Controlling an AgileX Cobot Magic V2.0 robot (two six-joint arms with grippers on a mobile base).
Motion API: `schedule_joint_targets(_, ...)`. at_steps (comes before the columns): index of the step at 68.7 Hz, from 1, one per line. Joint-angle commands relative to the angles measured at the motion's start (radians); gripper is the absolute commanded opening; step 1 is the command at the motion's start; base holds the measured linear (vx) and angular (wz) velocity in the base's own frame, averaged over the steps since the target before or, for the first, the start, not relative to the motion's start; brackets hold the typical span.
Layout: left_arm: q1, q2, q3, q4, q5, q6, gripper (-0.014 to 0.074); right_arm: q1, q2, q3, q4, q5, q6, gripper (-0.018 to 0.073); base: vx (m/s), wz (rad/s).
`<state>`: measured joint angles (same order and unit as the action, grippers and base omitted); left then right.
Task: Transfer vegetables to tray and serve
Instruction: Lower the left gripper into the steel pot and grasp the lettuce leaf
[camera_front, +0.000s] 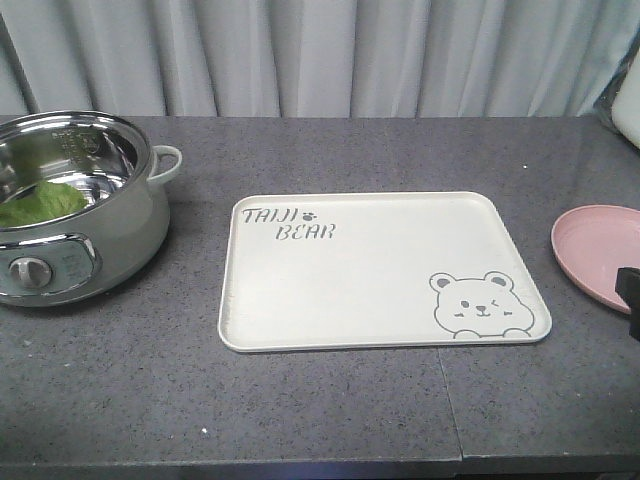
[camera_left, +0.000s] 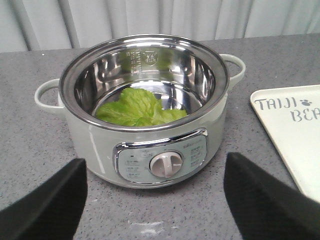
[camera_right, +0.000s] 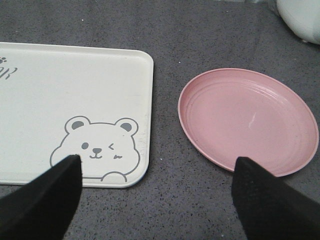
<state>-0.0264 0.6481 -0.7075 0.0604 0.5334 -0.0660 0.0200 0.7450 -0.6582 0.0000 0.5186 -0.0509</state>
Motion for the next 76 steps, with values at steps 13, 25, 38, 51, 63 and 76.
schedule_joint_targets(13, 0.0, 0.145, -0.138, -0.031, -0.051, -0.005, 0.0556, 0.0, 0.001, -0.032, -0.006, -0.069, 0.002, 0.0553, 0.0, 0.0)
schedule_joint_targets(25, 0.0, 0.382, -0.343, 0.003, 0.111, 0.021, 0.0575, 0.0, 0.001, -0.032, -0.006, -0.069, 0.002, 0.0542, 0.0, 0.0)
schedule_joint_targets(38, 0.0, 0.653, -0.577, 0.0, 0.247, 0.046, 0.0598, 0.0, 0.001, -0.032, -0.006, -0.069, 0.002, 0.0541, 0.0, 0.0)
schedule_joint_targets(51, 0.013, 0.888, -0.818, -0.041, 0.367, 0.08, 0.0591, 0.0, 0.001, -0.032, -0.006, -0.062, 0.002, 0.0541, 0.0, 0.0)
schedule_joint_targets(63, 0.076, 1.071, -1.007, -0.169, 0.444, 0.139, 0.0591, 0.0, 0.001, -0.032, -0.006, -0.057, 0.002, 0.0541, 0.0, 0.0)
schedule_joint_targets(76, 0.08, 1.203, -1.092, -0.161, 0.435, 0.153, 0.0591, 0.0, 0.001, -0.032, -0.006, -0.055, 0.002, 0.0541, 0.0, 0.0)
